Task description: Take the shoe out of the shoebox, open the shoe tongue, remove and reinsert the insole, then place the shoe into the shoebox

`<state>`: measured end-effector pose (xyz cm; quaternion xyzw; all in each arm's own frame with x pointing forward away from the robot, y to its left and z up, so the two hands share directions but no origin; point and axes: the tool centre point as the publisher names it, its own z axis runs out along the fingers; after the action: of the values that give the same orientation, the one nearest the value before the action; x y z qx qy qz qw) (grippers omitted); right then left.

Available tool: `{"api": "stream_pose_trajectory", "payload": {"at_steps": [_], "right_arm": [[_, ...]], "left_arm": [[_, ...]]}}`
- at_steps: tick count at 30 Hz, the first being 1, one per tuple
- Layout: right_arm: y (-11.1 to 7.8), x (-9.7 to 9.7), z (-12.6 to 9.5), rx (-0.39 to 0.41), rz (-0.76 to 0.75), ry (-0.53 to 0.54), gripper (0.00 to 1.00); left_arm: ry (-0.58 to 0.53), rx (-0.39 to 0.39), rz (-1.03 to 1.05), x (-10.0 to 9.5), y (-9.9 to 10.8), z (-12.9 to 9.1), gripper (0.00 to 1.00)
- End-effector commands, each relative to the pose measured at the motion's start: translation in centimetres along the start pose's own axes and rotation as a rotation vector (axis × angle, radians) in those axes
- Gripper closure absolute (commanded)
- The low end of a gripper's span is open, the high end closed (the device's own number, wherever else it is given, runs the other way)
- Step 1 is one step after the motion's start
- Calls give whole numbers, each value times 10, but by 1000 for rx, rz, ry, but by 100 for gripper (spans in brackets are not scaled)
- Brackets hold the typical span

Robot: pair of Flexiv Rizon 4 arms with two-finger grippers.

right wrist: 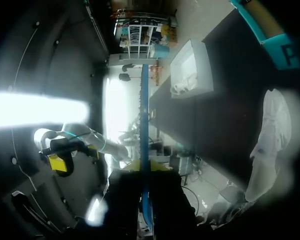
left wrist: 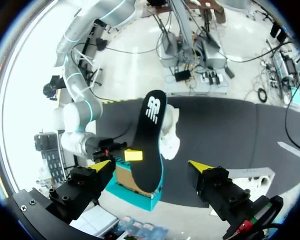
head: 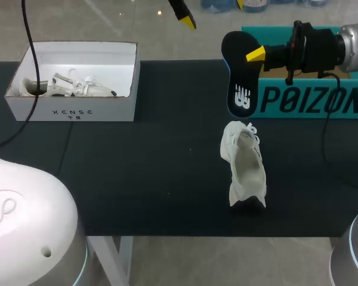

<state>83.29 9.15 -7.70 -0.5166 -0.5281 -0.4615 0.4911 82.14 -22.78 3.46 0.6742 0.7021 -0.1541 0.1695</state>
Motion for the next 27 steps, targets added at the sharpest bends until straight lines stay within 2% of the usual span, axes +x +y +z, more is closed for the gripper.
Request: {"api": "stream_pose_trajectory", "payload": {"at_steps": [1,4,6,18,27], "right_arm": [[0,0,0,-1,1,-2,100],[0,0,0,-1,1,-2,100],[0,0,0,-1,1,-2,100],[0,0,0,-1,1,-2,100],[0,0,0,-1,1,-2,100]], "left_arm": [[-990,-39,-104,32,-15,7,0],[-1100,-91,-126,40,-19,8,0],[-1153,-89,-126,42,-21,8,0],[-1409,4,-151,57,-22,16,0],[-1438,28,-167,61,-19,26,0]]}}
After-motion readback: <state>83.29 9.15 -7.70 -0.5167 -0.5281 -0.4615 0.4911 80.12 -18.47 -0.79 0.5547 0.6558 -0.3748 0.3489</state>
